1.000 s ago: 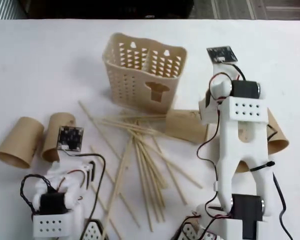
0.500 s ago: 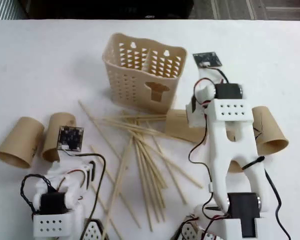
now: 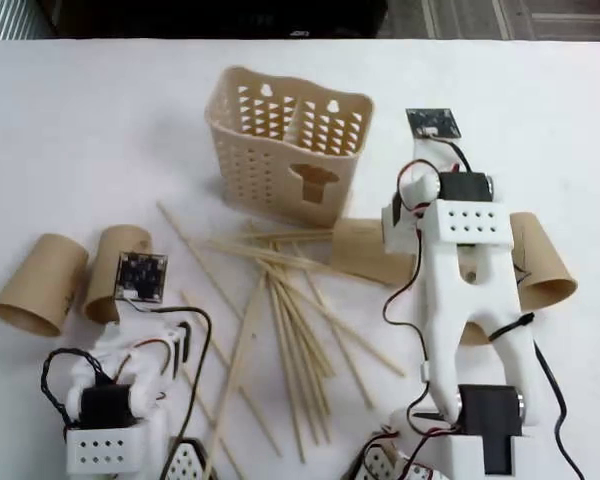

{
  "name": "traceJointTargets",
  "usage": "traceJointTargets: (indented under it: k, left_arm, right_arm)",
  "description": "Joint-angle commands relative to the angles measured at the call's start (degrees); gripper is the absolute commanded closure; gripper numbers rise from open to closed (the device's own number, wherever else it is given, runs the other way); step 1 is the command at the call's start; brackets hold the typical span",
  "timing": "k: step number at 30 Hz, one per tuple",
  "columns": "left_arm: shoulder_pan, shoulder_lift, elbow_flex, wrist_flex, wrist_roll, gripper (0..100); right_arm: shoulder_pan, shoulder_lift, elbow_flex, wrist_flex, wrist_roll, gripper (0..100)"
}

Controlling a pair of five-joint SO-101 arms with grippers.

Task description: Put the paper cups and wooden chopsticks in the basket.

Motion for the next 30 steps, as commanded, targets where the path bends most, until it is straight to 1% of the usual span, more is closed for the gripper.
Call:
traceJointTargets:
  k: [1,10,13,15,16,22,30]
  left_arm:
    - [-0.22,-0.31,-0.26,0.26,0.53,83]
    - [-0.22,-0.31,-0.26,0.26,0.53,83]
    - [-0.22,-0.31,-0.26,0.26,0.53,83]
    - [-0.22,-0.31,-0.26,0.26,0.53,83]
    - [-0.22,-0.31,-0.26,0.26,0.53,83]
    - [-0.22,-0.31,-0.26,0.26,0.53,83]
    - [-0.22,-0.31,-0.26,0.26,0.53,83]
  right_arm:
    - [0.57,-0.13,-0.18,-0.48,-0.44,85.1]
    - [-0.40,9.54,-0.70,-2.15,0.09,85.6]
    - [-0.48,9.10,-0.79,-2.51,0.35,92.0]
    - [-0.48,7.52,-1.23,-2.24,2.90,97.8]
    - [-0.48,6.46,-1.32,-1.89,4.04,98.2]
    - [-0.31,-3.12,-1.32,2.59,5.63,98.0]
    - [-0.40,-13.58,-1.32,6.81,13.80,98.0]
